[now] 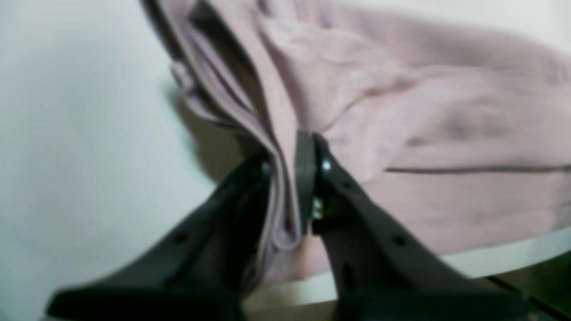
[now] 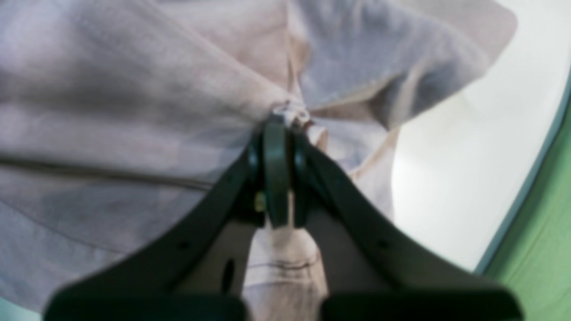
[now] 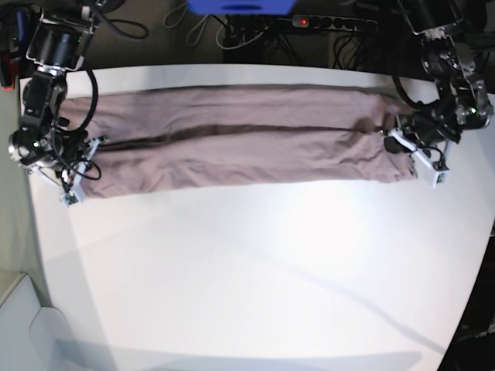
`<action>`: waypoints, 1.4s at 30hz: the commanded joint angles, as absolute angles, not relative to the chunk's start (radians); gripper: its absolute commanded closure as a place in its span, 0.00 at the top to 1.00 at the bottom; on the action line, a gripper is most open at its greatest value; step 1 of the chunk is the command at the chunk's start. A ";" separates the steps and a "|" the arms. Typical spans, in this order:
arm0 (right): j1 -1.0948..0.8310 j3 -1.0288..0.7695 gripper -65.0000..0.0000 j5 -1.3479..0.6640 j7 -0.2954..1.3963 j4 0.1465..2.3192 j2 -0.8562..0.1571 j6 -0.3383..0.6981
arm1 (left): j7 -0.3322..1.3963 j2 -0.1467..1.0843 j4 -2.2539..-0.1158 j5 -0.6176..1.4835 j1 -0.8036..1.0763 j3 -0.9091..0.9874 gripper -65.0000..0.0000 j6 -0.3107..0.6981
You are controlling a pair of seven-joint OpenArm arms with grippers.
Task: Layout the t-shirt on the table in an organized manner, then fold the t-shirt properly
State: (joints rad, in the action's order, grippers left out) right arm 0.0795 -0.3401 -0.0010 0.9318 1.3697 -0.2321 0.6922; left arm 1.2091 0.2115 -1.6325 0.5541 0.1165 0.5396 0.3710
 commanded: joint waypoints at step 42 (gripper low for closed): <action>0.062 -0.335 0.02 0.021 1.000 1.348 -0.219 0.698 | 1.020 -0.157 -1.716 0.565 0.048 -0.124 0.00 -0.495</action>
State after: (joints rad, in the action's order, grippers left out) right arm 0.0799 -0.3412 -0.0074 0.9314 1.3697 -0.2302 0.6914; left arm 1.0271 -0.1474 -1.6947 0.5354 0.0662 -0.1200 -0.4641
